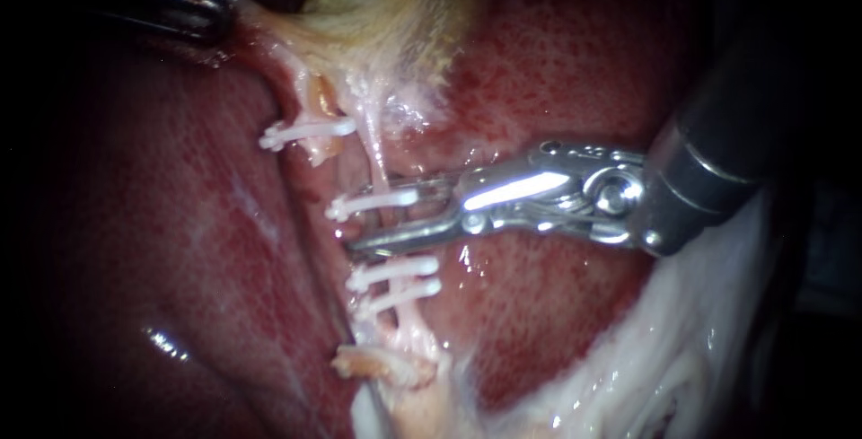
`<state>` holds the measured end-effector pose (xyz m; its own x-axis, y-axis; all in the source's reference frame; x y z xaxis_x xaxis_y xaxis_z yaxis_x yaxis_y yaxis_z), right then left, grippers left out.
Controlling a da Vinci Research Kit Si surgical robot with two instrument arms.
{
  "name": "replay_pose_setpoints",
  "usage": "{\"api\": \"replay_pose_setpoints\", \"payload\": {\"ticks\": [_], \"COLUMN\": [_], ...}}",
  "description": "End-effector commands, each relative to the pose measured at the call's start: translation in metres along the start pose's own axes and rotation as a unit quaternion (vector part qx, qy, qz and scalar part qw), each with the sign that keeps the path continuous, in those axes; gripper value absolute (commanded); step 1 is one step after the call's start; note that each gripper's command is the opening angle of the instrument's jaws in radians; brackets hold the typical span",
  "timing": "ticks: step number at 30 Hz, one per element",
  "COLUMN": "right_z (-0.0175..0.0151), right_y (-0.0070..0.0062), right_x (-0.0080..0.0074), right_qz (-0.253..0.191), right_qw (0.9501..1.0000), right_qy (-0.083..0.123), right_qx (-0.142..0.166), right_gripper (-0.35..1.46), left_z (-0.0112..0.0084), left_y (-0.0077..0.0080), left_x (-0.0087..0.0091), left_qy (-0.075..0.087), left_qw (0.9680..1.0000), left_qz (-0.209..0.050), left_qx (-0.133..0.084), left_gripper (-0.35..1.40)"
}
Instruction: Going back third clip right tube
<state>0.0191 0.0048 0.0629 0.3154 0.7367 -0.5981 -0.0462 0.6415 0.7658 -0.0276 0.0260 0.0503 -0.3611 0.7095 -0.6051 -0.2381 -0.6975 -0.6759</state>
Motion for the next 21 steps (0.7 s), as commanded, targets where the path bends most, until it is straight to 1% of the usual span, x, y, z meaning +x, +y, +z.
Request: {"api": "replay_pose_setpoints", "payload": {"ticks": [1,4,7,9,11,12,16,19,21], "right_z": [-0.0006,-0.0028,-0.0054,-0.0073,-0.0087,-0.0095,-0.0115,-0.0124,-0.0128], "right_y": [-0.0002,-0.0011,-0.0023,-0.0032,-0.0039,-0.0043,-0.0049,-0.0049,-0.0049], "right_x": [0.0001,0.0001,0.0001,0.0002,0.0002,0.0001,-0.0002,-0.0005,-0.0006], "right_qz": [-0.012,-0.054,-0.099,-0.130,-0.150,-0.166,-0.188,-0.194,-0.197], "right_qw": [0.9999,0.9985,0.9950,0.9914,0.9885,0.9859,0.9818,0.9807,0.9802], "right_qy": [0.001,0.000,0.000,-0.001,-0.002,-0.002,-0.004,-0.004,-0.005], "right_qx": [-0.002,-0.006,-0.011,-0.015,-0.019,-0.022,-0.026,-0.025,-0.025], "right_gripper": [0.50,0.50,0.50,0.50,0.50,0.50,0.50,0.50,0.50], "left_z": [0.0000,0.0000,0.0000,0.0000,0.0001,0.0001,0.0004,0.0010,0.0018], "left_y": [0.0000,0.0000,0.0000,0.0000,0.0000,0.0000,-0.0002,-0.0003,-0.0004], "left_x": [0.0000,0.0000,-0.0001,-0.0001,-0.0001,-0.0002,-0.0005,-0.0010,-0.0015], "left_qy": [0.000,0.000,0.000,0.000,0.000,0.000,0.000,0.000,0.000], "left_qw": [1.0000,1.0000,1.0000,1.0000,1.0000,1.0000,1.0000,1.0000,1.0000], "left_qz": [0.000,0.000,0.000,0.000,0.000,0.001,0.001,0.003,0.004], "left_qx": [0.000,0.000,0.000,0.000,0.000,0.000,0.001,0.003,0.003], "left_gripper": [-0.35,-0.35,-0.35,-0.35,-0.35,-0.35,-0.35,-0.35,-0.35]}}
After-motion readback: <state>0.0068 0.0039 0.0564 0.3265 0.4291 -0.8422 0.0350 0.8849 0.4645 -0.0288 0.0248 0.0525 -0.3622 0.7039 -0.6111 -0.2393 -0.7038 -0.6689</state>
